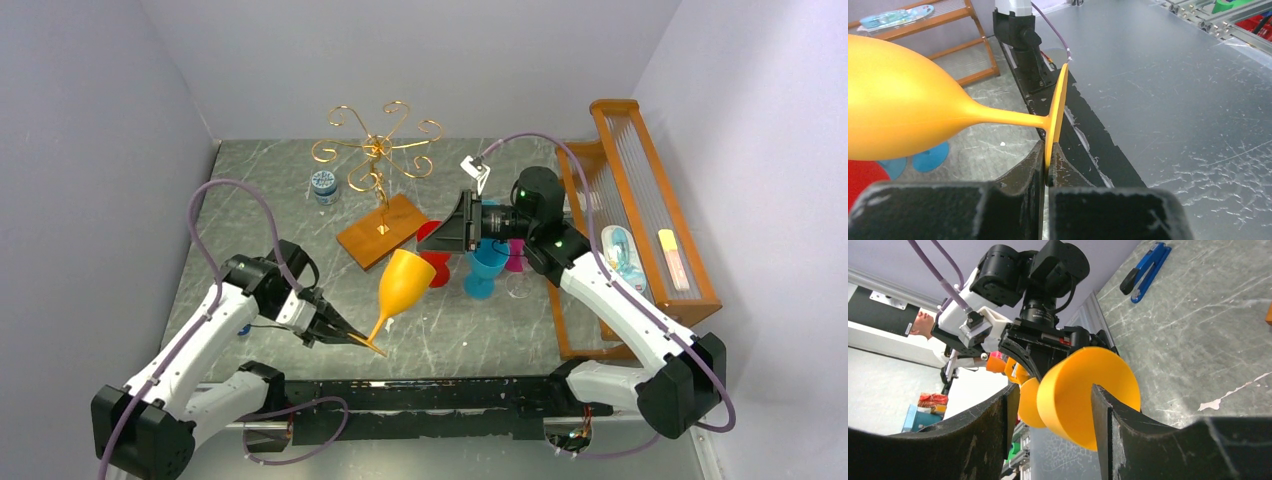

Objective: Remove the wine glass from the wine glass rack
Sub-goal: Place the wine glass at the center of the board.

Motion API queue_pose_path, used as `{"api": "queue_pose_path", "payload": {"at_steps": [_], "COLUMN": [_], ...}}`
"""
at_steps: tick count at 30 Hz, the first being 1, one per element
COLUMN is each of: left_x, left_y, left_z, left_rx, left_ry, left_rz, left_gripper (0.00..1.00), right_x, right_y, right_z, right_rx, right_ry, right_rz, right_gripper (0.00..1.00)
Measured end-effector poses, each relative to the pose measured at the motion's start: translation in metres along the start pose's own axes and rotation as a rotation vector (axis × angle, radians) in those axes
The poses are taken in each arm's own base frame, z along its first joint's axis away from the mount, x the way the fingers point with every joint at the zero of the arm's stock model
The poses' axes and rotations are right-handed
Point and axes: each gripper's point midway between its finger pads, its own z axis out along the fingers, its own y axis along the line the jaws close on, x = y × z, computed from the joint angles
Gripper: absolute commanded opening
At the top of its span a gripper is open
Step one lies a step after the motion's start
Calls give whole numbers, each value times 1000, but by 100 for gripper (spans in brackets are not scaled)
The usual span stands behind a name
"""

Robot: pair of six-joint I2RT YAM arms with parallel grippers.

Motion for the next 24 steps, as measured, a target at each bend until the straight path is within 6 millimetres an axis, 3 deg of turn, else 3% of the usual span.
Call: {"api": "queue_pose_path", "payload": {"at_steps": [4,8,12,17,24], "left_x": [-7,-14,-17,-18,-20], "left_y": [1,2,3,1,0], "left_z": [-2,-3,-4,-4,-4], "left_rx": [-17,-23,-28,-29,-30], "left_ry": [1,2,3,3,5], "left_rz": [21,47,53,49,41], "left_gripper": [5,5,5,5,5], "right_x": [8,22,32,32,25], "right_y": [2,17,28,26,23], "right_z": [3,19,30,31,28], "right_rx": [-2,-42,-72,-63,-38], "right_ry": [31,106,151,144,123], "right_rz": [1,-24,-48,-55,-58], "right_gripper": [55,46,45,52,40]}}
